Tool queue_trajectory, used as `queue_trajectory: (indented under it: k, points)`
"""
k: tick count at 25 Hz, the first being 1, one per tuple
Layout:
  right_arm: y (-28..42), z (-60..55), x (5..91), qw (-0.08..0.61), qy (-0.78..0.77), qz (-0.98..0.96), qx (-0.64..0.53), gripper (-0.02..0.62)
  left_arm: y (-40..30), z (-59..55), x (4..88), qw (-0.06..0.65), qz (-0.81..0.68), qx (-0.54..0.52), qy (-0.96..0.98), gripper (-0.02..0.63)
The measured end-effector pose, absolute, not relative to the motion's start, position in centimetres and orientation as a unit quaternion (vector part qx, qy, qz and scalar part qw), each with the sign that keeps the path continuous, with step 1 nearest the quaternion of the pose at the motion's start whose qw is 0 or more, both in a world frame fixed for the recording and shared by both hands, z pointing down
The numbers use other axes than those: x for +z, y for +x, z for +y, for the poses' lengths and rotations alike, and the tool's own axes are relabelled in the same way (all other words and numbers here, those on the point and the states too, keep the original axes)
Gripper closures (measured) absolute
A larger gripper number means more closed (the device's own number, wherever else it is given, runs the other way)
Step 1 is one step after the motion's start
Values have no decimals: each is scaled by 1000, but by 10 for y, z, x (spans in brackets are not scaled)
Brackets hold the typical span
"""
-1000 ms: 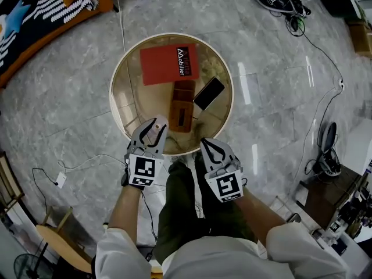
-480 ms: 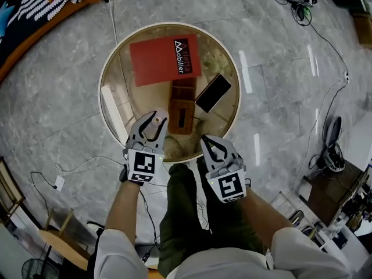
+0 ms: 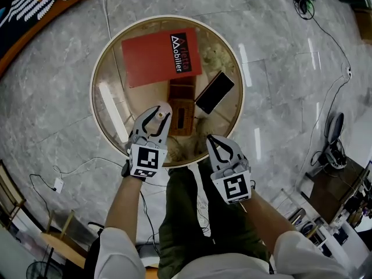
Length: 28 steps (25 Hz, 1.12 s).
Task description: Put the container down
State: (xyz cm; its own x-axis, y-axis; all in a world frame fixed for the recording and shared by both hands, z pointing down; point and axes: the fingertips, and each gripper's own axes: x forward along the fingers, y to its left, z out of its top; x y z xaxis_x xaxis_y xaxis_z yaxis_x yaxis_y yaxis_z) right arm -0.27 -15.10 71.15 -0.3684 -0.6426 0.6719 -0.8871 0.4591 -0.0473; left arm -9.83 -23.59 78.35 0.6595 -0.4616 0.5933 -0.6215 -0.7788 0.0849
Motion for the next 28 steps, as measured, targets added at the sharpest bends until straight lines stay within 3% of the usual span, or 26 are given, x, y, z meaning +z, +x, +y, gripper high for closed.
queue_trajectory:
  k: [28]
  points:
    - [-11,-134,739,302,469,-804,207,572,-89,-227,807,105,-300,272,908,462]
